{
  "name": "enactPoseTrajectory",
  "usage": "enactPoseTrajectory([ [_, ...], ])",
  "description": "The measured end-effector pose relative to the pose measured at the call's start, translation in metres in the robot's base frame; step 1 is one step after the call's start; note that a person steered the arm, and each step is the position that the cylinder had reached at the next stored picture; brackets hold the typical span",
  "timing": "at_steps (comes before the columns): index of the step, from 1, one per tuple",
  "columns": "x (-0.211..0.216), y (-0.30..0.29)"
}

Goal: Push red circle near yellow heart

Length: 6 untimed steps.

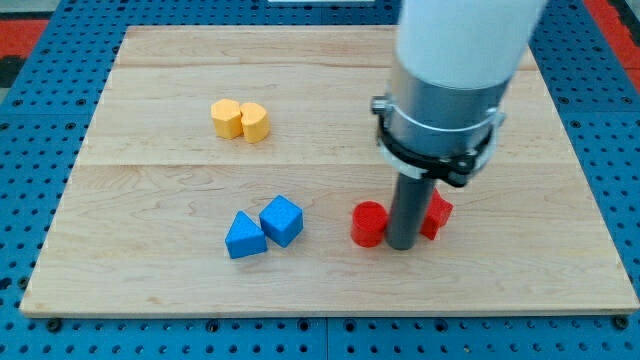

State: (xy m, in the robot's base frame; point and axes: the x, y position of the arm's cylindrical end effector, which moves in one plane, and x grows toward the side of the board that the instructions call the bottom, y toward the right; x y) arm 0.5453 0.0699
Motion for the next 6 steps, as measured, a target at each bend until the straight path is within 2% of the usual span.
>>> enactPoseTrajectory([
  [1,-0.02,-0.047],
  [3,-0.03,-0.115],
  [4,-0.074,-0.136],
  [5,-0.055,-0.115],
  [6,-0.084,-0.11],
])
